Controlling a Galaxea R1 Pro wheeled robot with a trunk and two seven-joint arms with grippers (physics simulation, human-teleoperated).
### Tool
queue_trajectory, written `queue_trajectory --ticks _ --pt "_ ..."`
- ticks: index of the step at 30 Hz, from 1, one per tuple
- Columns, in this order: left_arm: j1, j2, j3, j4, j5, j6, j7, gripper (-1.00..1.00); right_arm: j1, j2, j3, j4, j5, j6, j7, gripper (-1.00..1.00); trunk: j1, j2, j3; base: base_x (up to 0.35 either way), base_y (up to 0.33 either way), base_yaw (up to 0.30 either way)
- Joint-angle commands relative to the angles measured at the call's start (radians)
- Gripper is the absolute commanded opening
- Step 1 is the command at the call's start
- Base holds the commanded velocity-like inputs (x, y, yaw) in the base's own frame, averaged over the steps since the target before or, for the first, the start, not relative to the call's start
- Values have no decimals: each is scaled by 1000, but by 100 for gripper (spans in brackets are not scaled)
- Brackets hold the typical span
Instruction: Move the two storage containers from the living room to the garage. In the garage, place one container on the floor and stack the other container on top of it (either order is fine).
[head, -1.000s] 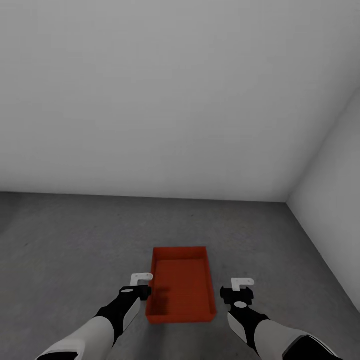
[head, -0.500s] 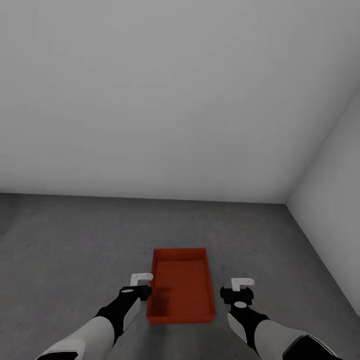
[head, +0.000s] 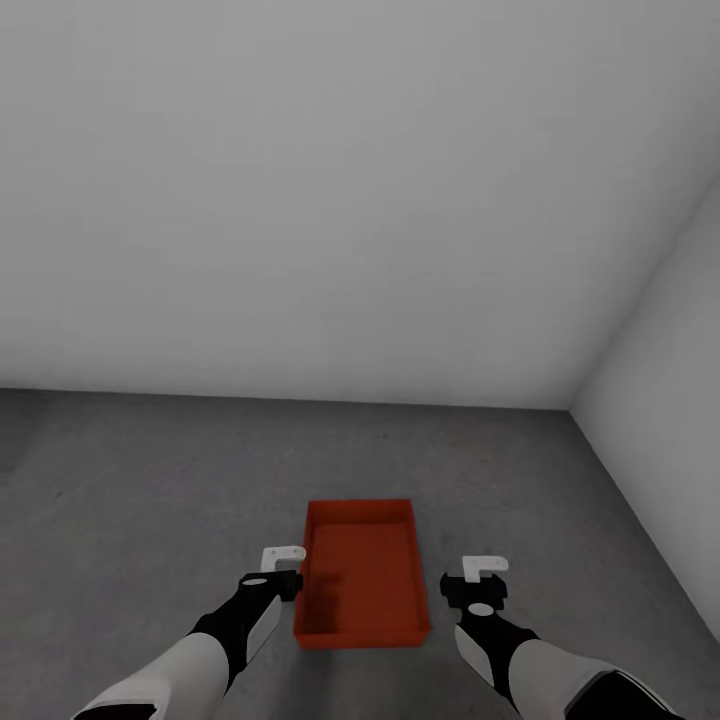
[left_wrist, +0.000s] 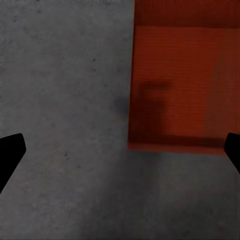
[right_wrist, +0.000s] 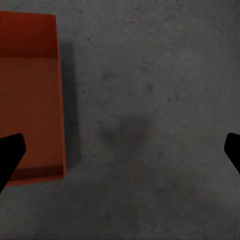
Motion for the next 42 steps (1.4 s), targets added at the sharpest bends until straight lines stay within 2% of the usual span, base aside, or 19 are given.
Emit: queue_trajectory --ticks 1,9,42 --pt "0 -1 7 -2 -4 6 1 100 -1 0 8 1 -10 -4 -3 100 -4 7 2 0 0 0" --pt "0 -1 7 -2 -4 6 1 100 -1 2 8 1 -10 -4 -5 100 -35 63 29 0 0 0" --pt "0 -1 6 -4 -4 4 1 100 -1 6 8 1 -8 -5 -7 100 -35 63 76 0 0 0"
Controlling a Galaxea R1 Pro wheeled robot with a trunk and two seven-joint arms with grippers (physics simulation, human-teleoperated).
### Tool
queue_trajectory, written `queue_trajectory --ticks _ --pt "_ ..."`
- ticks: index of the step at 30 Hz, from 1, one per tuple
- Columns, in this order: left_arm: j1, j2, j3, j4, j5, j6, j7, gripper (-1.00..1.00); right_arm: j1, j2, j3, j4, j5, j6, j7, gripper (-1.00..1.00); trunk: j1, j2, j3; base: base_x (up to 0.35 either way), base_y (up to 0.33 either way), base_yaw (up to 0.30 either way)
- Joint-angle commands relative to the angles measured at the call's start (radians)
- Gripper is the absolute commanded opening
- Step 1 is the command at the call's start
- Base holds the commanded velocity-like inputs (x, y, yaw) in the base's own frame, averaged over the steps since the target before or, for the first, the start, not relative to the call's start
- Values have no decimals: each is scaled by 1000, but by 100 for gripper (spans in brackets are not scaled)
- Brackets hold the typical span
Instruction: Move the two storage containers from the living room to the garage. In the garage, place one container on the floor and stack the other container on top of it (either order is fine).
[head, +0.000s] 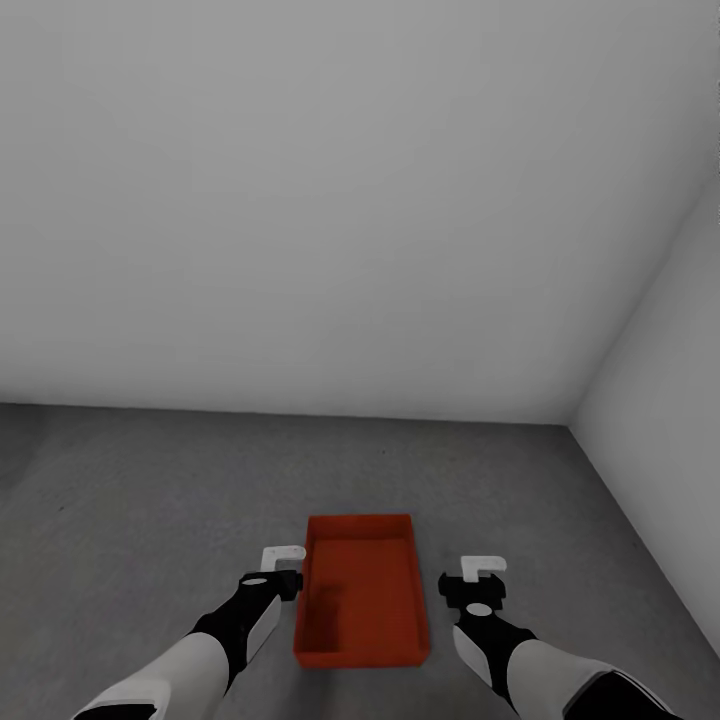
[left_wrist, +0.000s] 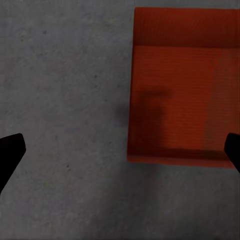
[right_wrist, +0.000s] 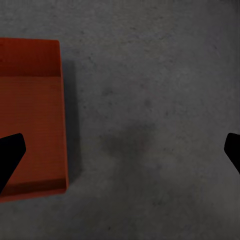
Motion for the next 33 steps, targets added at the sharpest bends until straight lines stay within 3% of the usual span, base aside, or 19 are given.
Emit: queue_trajectory --ticks 1,25,33 --pt "0 -1 6 -2 -4 6 1 100 -1 0 9 1 -10 -4 -2 100 0 -1 1 0 0 0" --pt "0 3 3 12 1 6 -6 100 -1 0 9 8 -13 0 3 100 0 -1 35 0 0 0" --pt "0 21 5 151 10 -15 -9 100 -7 4 11 52 -10 1 37 100 0 -1 36 0 0 0"
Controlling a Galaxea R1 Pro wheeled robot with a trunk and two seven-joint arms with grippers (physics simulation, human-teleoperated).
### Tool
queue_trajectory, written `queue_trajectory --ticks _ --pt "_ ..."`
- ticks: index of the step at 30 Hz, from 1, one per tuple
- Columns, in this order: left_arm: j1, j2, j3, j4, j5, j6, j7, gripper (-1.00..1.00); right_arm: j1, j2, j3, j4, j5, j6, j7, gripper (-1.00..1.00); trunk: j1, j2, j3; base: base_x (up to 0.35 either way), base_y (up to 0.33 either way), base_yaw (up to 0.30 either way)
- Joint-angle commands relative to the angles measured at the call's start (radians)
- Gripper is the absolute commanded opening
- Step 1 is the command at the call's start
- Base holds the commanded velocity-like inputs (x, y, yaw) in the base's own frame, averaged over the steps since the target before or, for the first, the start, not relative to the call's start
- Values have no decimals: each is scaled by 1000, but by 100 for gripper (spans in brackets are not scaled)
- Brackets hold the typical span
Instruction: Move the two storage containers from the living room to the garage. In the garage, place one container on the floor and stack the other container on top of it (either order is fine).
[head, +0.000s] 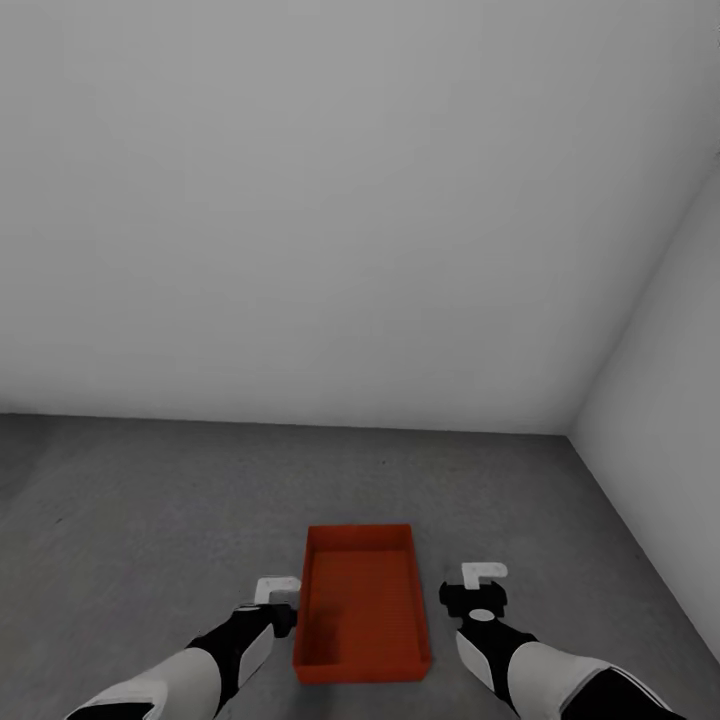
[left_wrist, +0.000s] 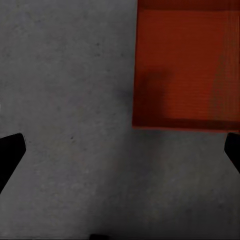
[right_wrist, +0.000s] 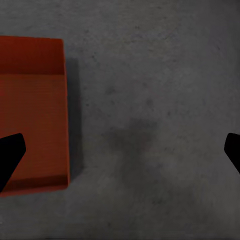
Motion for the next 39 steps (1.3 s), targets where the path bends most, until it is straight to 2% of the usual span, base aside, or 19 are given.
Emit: queue_trajectory --ticks 1,6,11,13,18,24,29,36,39 --pt "0 2 6 8 -3 4 2 100 -1 1 9 3 -10 -4 4 100 0 -1 -1 0 0 0" --pt "0 22 8 56 3 -4 1 100 14 4 10 11 -10 -4 55 100 0 -1 -1 0 0 0" --pt "1 42 10 88 15 -5 0 100 81 3 9 13 -10 -5 109 100 0 -1 -1 0 0 0" --pt "6 48 10 95 33 -7 -1 100 116 3 10 13 -10 -6 124 100 0 -1 -1 0 0 0" --pt "11 56 10 99 59 -8 -18 100 156 6 10 14 -10 -3 134 100 0 -1 -1 0 0 0" --pt "13 65 12 100 68 -8 -58 100 217 19 11 14 -10 -4 135 100 0 -1 -1 0 0 0" --pt "15 68 13 100 69 -8 -66 100 276 24 11 14 -10 -7 134 100 0 -1 -1 0 0 0" --pt "73 91 12 100 70 -9 -71 100 337 26 11 14 -11 1 135 100 0 -1 -1 0 0 0" --pt "124 101 12 100 86 -12 -72 100 359 29 10 14 -11 3 133 100 0 -1 0 0 0 -10"
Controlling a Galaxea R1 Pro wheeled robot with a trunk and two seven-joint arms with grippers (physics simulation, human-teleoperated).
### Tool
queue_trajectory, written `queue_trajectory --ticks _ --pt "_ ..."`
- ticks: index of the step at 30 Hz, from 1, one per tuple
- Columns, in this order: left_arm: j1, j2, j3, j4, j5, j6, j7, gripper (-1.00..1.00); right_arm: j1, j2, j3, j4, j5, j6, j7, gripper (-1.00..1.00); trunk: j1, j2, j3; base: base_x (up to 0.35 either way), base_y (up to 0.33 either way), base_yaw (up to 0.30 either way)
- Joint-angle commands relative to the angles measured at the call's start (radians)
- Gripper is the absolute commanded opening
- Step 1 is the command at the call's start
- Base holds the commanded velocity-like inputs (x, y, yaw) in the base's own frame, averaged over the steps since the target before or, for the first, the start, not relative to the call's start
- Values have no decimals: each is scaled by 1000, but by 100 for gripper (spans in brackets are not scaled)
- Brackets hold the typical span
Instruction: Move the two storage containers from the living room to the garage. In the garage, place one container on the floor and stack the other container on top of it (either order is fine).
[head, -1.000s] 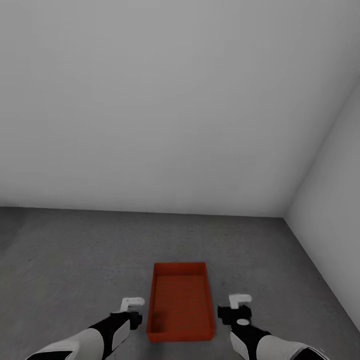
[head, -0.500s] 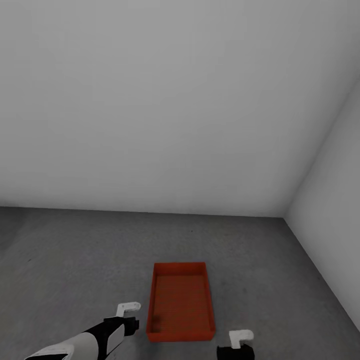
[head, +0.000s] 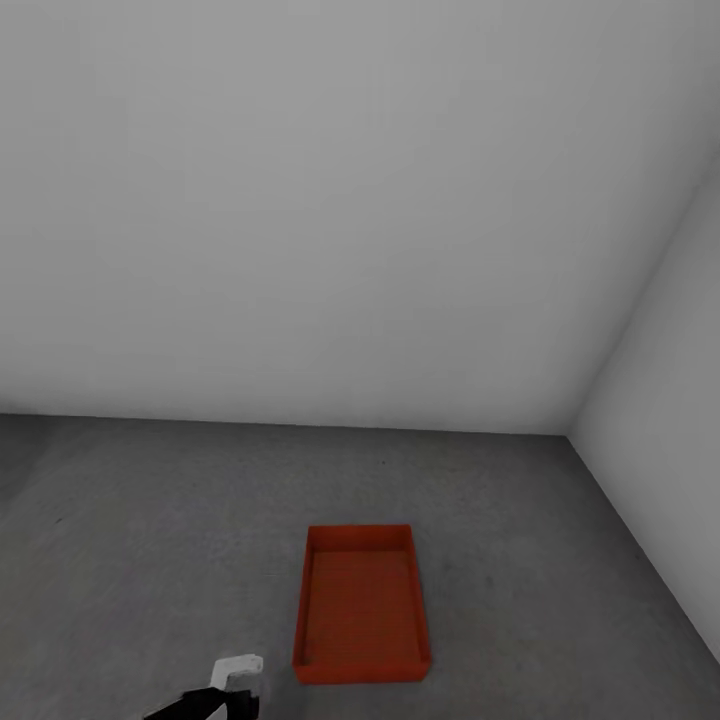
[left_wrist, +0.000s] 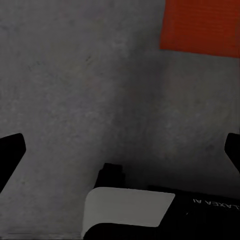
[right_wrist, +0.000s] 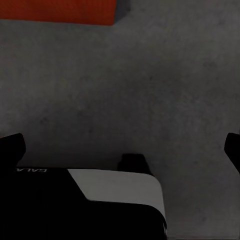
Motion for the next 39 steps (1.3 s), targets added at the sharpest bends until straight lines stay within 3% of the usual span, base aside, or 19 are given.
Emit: queue_trajectory --ticks 1,8,19,36,39 --pt "9 1 6 -1 10 0 3 100 2 2 8 2 -9 -4 -3 100 0 -1 0 0 0 -35" --pt "84 3 5 0 35 -89 3 100 16 12 8 6 -10 -9 -5 100 0 -1 9 0 0 -60" --pt "149 1 5 1 39 -110 1 100 25 14 7 13 -12 -8 -4 100 0 -1 26 0 0 -73" --pt "160 7 5 -1 37 -111 -13 100 26 14 7 13 -13 -3 -2 100 0 -1 51 0 0 -74" --pt "160 13 5 0 38 -105 -13 100 27 11 7 14 -14 -2 31 100 0 -1 56 0 0 -96"
